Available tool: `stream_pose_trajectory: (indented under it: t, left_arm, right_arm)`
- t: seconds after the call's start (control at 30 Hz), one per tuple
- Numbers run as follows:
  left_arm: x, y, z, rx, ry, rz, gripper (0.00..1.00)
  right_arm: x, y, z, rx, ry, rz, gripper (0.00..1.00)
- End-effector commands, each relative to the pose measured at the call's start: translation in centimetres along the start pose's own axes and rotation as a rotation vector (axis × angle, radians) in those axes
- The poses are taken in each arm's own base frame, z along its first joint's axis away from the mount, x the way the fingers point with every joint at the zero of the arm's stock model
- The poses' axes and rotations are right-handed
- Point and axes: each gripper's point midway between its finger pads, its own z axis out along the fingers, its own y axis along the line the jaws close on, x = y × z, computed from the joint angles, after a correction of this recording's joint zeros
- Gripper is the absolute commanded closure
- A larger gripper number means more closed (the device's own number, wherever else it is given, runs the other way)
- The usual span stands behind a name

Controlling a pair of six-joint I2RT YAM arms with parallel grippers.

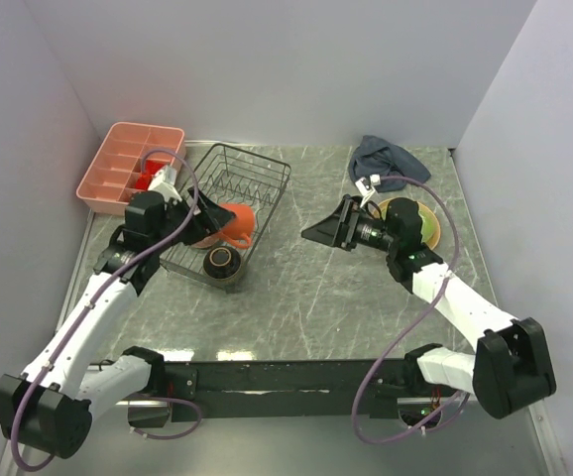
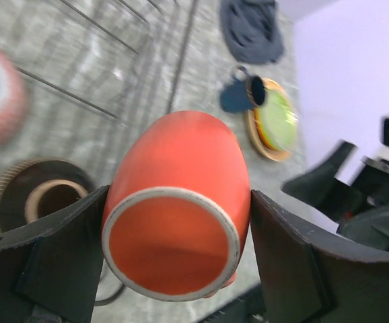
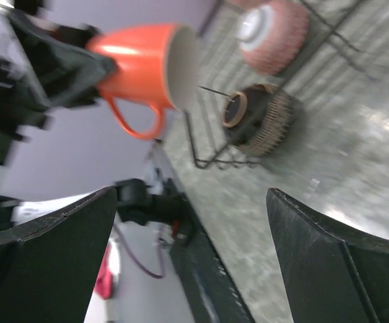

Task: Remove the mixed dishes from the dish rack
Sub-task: Place the cup at the center of the board.

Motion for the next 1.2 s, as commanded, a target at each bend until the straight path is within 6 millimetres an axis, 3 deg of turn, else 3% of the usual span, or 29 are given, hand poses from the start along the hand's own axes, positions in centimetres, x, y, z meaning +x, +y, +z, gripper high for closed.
stream_pose_trajectory:
  t: [0.0, 0.57, 0.77, 0.97, 1.0, 1.07, 1.1, 1.17]
  left_arm:
    - [-3.0, -7.1, -2.0, 0.335, -0.12, -0.055, 0.81]
    - [1.4, -10.6, -1.8, 0.542, -0.067, -0.181, 0.79]
    - [2.2, -10.8, -1.4, 0.549, -0.049, -0.179, 0.79]
    - [3.2, -10.8, -1.4, 0.564, -0.05, -0.198, 0.79]
    - [3.4, -10.5, -1.3, 0.559, -0.05, -0.203, 0.78]
    - [3.4, -10.2, -1.4, 0.551, -0.061, -0.202, 0.75]
    - [3.6, -9.9, -1.4, 0.54, -0.066, -0.193, 0.73]
    - [3.4, -9.3, -1.4, 0.509, -0.085, -0.182, 0.62]
  right_arm:
    - [-1.4, 4.7, 0.3, -0.215, -0.031, 0.005, 0.01]
    - [-0.9, 9.5, 3.2, -0.431, 0.036, 0.056, 0.17]
    - [-0.4, 10.6, 3.5, -0.506, 0.055, 0.073, 0.29]
    - [-0.1, 10.8, 3.8, -0.535, 0.064, 0.082, 0.6]
    - [-0.1, 10.8, 3.8, -0.535, 0.064, 0.082, 0.7]
    - [0.0, 10.8, 3.8, -0.533, 0.065, 0.08, 0.8]
    - [0.1, 10.7, 3.9, -0.53, 0.066, 0.079, 0.9]
    - [0.1, 10.7, 3.9, -0.526, 0.068, 0.065, 1.0]
